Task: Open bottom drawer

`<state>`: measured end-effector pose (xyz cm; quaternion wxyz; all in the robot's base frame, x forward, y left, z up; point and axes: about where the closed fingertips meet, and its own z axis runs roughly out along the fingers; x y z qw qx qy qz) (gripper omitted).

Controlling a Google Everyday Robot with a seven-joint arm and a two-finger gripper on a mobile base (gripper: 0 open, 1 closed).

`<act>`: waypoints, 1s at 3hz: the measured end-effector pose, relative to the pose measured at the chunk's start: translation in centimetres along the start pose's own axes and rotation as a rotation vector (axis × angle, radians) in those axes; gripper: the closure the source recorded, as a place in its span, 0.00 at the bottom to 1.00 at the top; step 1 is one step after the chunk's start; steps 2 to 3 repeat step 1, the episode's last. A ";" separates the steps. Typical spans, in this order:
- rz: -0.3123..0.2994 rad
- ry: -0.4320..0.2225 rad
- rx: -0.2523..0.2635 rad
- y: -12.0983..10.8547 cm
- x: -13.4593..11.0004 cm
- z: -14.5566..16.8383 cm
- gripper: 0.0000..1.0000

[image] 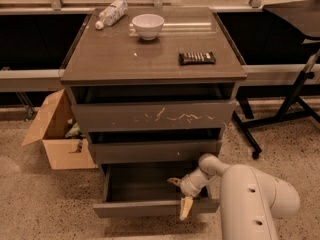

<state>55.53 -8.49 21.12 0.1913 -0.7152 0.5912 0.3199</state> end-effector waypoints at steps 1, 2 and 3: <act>-0.026 -0.046 -0.015 0.8 -0.3 -1.3 0.00; -0.026 -0.046 -0.015 0.8 -0.3 -1.3 0.00; -0.026 -0.046 -0.015 0.8 -0.3 -1.3 0.00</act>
Offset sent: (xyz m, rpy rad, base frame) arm 0.0000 0.0000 0.0000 0.0000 0.0000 0.0000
